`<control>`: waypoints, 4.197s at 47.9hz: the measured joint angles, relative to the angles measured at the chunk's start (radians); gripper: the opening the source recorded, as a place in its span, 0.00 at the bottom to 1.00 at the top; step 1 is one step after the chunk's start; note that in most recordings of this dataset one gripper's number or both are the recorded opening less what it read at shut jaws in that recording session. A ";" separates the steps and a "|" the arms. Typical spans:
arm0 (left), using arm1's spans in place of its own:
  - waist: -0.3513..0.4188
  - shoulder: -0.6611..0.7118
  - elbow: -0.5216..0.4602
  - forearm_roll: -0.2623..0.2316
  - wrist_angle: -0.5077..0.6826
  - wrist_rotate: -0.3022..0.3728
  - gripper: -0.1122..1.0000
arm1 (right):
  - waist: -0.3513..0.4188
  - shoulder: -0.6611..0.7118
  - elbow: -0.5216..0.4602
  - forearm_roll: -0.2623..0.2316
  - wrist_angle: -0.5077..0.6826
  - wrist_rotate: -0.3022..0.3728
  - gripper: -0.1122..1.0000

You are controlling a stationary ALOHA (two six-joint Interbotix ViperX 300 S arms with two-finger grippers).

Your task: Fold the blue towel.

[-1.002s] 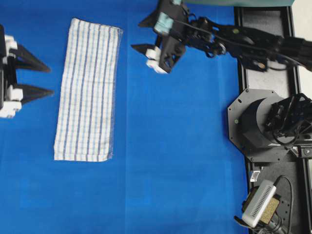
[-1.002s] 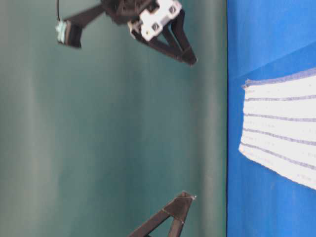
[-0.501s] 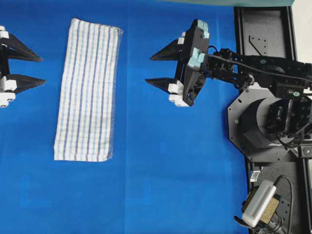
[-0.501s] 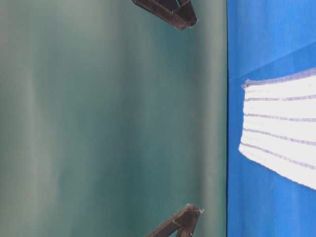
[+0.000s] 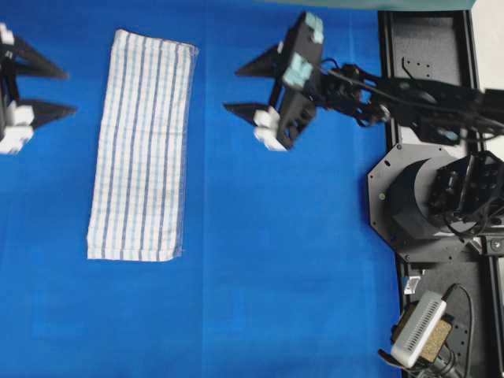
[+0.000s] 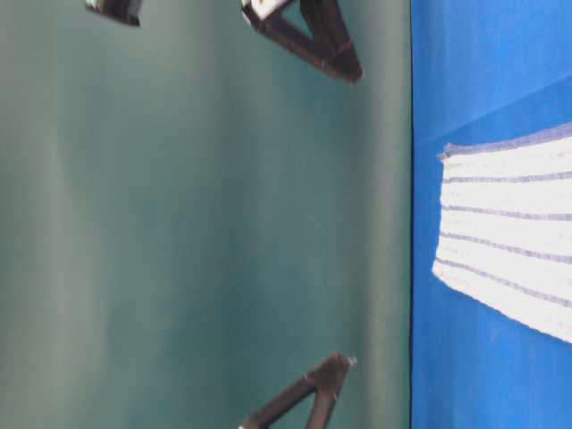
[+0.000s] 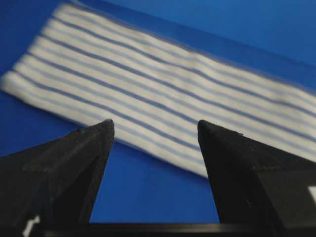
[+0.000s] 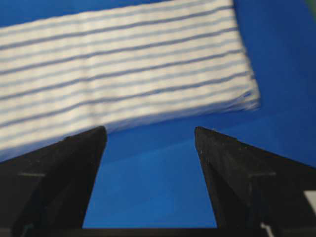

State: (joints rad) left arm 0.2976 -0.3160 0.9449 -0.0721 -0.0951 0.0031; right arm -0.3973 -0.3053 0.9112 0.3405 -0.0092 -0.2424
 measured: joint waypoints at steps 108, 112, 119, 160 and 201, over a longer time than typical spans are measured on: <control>0.127 0.416 -0.147 0.015 -0.281 0.097 0.14 | -0.015 0.414 -0.199 0.000 -0.207 0.011 0.25; 0.089 0.367 -0.115 0.015 -0.279 0.091 0.14 | 0.020 0.380 -0.178 0.014 -0.207 0.011 0.25; 0.003 0.302 -0.069 0.014 -0.279 0.080 0.14 | 0.091 0.333 -0.138 0.049 -0.202 0.011 0.25; -0.480 0.304 -0.034 0.005 -0.285 -0.081 0.14 | 0.489 0.301 -0.084 0.308 -0.201 0.015 0.25; -0.495 0.416 -0.051 0.005 -0.293 -0.081 0.15 | 0.531 0.400 -0.109 0.316 -0.201 0.014 0.34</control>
State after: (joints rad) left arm -0.1979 0.0997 0.8943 -0.0675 -0.3881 -0.0782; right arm 0.1335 0.0951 0.8023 0.6565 -0.2102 -0.2286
